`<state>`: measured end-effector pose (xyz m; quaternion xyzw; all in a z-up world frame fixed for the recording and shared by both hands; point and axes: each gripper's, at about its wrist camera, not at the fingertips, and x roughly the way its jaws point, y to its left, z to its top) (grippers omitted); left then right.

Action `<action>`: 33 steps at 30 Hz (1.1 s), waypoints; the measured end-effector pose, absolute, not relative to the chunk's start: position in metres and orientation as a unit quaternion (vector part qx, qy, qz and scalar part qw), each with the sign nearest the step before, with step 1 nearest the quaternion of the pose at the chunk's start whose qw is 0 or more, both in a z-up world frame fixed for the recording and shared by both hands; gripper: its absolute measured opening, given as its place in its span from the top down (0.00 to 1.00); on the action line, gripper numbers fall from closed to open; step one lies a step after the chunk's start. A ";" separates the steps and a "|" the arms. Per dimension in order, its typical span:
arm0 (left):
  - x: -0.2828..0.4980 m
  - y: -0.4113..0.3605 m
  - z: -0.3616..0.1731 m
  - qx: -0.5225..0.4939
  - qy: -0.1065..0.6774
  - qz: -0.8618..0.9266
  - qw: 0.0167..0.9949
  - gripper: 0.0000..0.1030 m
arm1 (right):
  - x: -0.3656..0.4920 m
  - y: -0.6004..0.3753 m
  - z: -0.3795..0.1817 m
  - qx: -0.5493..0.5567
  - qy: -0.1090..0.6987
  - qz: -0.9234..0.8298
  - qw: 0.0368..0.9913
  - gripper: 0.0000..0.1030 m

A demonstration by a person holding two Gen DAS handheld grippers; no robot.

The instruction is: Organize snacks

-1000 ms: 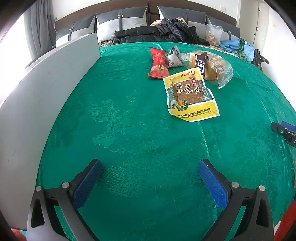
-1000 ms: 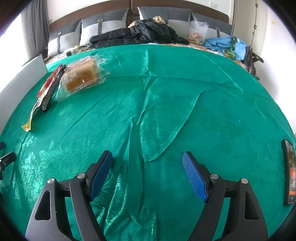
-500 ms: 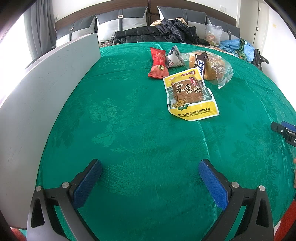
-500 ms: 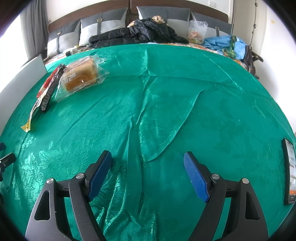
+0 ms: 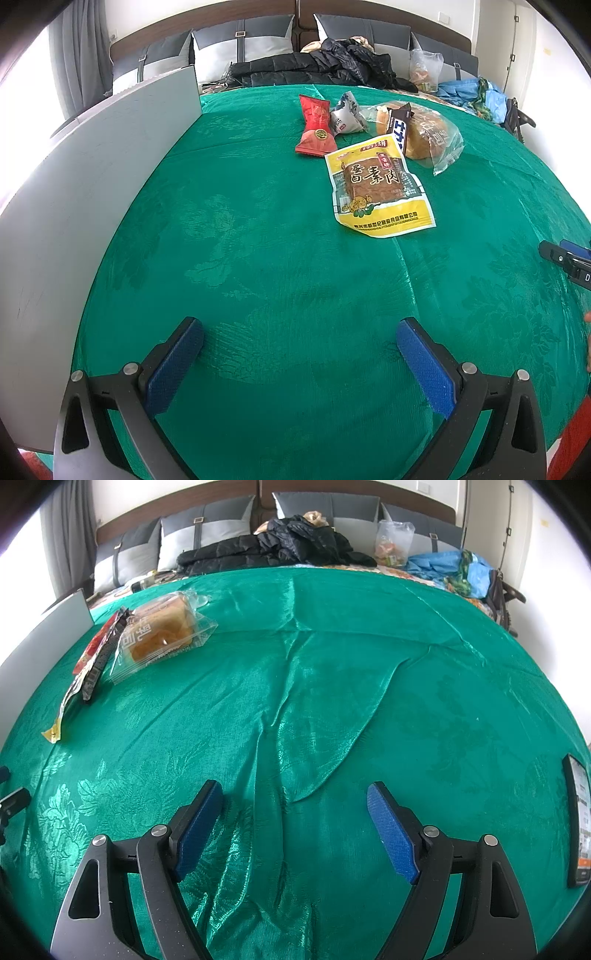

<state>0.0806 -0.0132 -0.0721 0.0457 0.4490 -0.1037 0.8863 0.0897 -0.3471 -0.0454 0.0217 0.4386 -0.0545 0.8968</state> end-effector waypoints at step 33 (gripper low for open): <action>0.121 0.013 -0.063 0.037 0.488 -0.078 0.869 0.07 | 0.089 -0.347 -0.049 0.023 0.439 -0.057 0.896 0.18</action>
